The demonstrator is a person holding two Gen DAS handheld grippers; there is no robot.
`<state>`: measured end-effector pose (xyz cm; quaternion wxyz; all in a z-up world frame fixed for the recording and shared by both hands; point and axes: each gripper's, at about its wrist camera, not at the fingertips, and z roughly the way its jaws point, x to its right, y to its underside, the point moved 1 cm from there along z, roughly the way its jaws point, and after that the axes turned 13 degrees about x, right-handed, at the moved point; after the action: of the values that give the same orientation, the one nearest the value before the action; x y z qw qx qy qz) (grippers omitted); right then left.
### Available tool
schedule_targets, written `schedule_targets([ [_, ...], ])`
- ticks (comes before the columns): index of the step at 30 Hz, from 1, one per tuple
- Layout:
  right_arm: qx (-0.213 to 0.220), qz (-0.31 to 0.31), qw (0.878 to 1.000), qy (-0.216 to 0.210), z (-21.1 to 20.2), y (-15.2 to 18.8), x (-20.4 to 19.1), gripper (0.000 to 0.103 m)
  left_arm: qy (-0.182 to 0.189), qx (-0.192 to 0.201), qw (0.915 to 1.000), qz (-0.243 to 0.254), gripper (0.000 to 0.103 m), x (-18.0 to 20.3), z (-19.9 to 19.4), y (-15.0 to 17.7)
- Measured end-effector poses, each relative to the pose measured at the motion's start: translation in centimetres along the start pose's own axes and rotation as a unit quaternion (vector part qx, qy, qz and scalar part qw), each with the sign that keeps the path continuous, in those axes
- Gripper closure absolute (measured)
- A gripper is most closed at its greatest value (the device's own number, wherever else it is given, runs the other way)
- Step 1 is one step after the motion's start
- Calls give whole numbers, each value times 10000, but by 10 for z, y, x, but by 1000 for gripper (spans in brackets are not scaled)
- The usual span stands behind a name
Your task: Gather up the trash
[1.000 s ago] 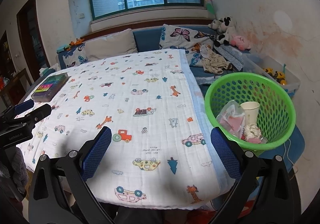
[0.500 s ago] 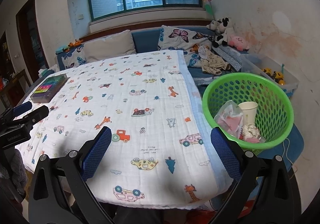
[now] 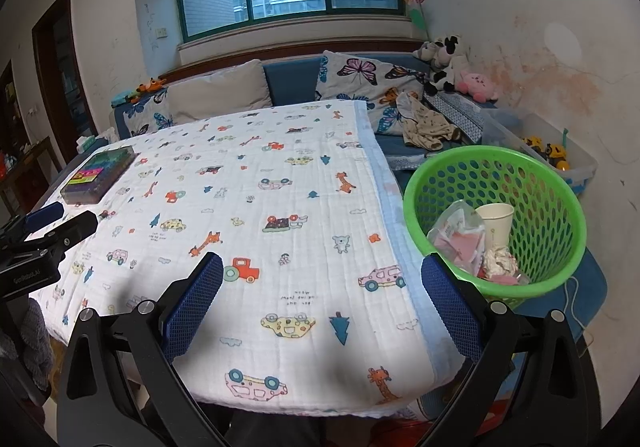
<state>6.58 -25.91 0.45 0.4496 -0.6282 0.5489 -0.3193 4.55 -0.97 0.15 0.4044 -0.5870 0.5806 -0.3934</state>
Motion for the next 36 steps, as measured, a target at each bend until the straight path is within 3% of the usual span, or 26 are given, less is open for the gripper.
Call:
schedule_targets([
  [36,-31,10,10000,-15,3,4,4,4,-5,-67,10000,-60,7,9,3,7],
])
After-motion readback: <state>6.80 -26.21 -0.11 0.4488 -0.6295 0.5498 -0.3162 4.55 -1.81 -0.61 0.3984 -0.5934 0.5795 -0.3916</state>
